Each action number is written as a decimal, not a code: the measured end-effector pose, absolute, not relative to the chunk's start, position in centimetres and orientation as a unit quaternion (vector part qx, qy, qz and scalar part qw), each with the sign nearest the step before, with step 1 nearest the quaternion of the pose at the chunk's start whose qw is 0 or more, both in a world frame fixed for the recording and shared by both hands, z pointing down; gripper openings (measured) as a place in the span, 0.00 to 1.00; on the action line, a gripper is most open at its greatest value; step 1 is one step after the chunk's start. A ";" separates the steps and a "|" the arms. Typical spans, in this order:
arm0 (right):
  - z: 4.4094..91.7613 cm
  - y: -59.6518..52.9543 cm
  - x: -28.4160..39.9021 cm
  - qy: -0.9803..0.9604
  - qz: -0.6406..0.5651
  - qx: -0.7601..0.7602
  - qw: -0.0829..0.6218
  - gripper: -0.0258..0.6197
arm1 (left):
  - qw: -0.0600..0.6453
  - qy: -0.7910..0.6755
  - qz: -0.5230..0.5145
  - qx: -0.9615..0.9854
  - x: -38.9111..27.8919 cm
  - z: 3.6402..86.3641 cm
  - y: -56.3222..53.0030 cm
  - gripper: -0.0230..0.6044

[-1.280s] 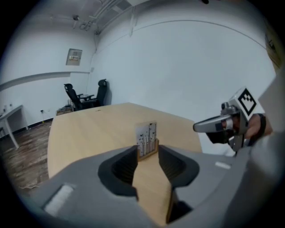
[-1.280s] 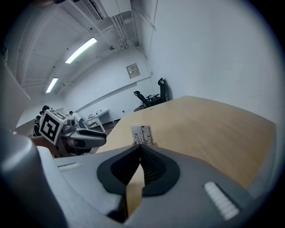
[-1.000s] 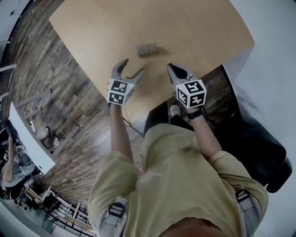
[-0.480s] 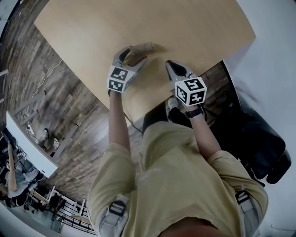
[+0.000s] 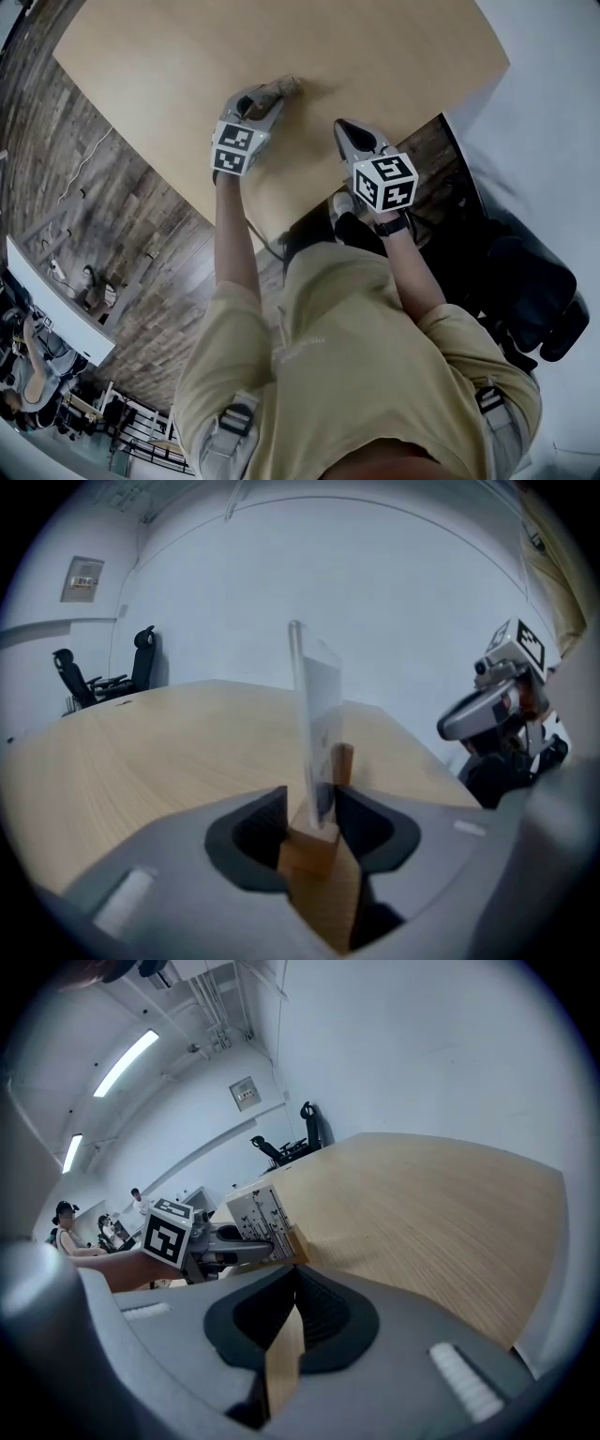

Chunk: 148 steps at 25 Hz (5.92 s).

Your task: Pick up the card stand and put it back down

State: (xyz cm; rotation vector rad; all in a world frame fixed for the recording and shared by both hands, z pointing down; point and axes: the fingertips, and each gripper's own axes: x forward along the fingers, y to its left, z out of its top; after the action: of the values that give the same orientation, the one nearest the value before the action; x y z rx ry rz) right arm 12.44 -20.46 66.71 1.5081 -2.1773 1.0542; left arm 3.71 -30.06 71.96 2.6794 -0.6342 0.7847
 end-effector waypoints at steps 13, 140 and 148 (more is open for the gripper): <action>64.1 -18.7 13.1 -0.765 0.349 0.526 0.129 0.05 | 0.133 -0.220 0.276 0.926 4.2 70.4 -27.2 0.22; 60.7 -37.9 -11.7 -0.864 0.279 0.400 0.126 0.05 | 0.133 -0.588 0.080 0.794 -30.8 58.5 -44.3 0.22; 63.6 -38.8 -11.6 -0.857 0.303 0.394 0.134 0.05 | 0.136 -0.544 0.121 0.819 -27.2 64.2 -47.6 0.22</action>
State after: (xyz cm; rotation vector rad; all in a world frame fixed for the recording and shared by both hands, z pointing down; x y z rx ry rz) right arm -11.61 -38.84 63.60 1.1432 -2.4846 0.8788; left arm -27.21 -47.60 64.15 2.3714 -1.5758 0.3511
